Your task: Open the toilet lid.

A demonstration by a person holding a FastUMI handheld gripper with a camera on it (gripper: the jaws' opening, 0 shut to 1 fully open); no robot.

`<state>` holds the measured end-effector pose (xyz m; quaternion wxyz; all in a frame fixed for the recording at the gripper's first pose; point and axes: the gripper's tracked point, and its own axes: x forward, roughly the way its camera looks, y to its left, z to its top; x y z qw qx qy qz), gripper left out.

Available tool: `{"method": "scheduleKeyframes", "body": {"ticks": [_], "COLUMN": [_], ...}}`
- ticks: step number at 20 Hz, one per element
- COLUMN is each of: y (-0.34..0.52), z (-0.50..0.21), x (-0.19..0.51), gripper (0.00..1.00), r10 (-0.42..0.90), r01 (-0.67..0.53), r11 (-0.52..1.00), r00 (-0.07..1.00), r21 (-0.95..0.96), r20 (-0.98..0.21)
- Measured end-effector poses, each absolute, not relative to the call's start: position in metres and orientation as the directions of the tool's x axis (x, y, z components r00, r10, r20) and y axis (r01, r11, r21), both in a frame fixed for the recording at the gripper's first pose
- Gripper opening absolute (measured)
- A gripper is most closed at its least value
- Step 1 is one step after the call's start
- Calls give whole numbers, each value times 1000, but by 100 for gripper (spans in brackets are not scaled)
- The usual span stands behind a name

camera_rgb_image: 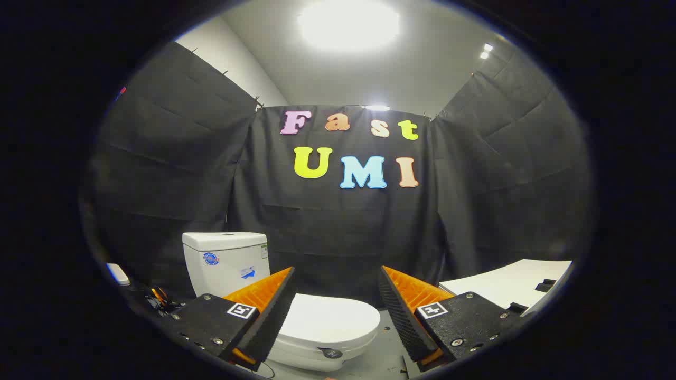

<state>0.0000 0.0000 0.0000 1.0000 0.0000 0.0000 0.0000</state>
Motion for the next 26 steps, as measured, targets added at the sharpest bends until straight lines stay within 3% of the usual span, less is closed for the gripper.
{"method": "scheduleKeyframes", "body": {"ticks": [14, 26], "y": [17, 12], "z": [-18, -54], "x": [1, 14], "gripper": [95, 94], "r10": [9, -61], "r01": [-12, 63], "r11": [998, 981], "r00": [999, 998], "r21": [-66, 182], "r20": [-36, -16]}}
